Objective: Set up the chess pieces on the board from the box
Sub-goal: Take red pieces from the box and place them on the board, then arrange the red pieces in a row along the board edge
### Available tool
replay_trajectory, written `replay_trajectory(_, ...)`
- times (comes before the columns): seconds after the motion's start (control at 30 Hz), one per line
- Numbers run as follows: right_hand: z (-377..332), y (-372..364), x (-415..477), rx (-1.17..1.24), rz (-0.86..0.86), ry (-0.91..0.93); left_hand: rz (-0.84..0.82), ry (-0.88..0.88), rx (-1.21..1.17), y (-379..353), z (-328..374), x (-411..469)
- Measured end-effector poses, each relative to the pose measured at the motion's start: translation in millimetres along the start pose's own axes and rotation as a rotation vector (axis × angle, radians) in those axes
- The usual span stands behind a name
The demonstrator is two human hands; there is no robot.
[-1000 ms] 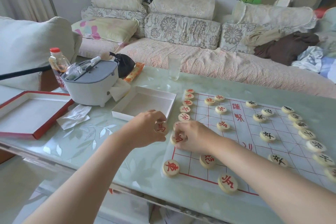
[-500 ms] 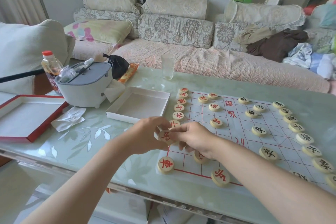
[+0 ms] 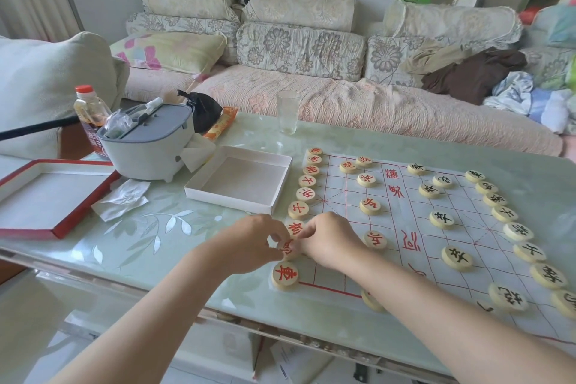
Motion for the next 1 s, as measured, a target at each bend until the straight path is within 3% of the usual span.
replay_trajectory(0.33,22.5,61.2,-14.2,-0.040,0.089,0.168,0.044,-0.077,0.061,2.9,24.3,5.3)
replay_trajectory(0.7,89.4,77.3,-68.9,-0.220,-0.157,0.183,-0.014,-0.224,0.121,-48.8,93.9,36.5)
replay_trajectory(1.0,105.5,58.1,-77.9,-0.232,-0.109,0.219,0.024,-0.291,0.163,-65.1,91.8,38.6)
Point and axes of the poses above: each hand's wrist, its own x-axis towards the middle knuckle, its own y-axis out of the back of the hand, z = x × y, the point moved 4 cm from there along x, towards the middle knuckle, and after that the axes turned 6 degrees about -x, right-handed, at the moved point
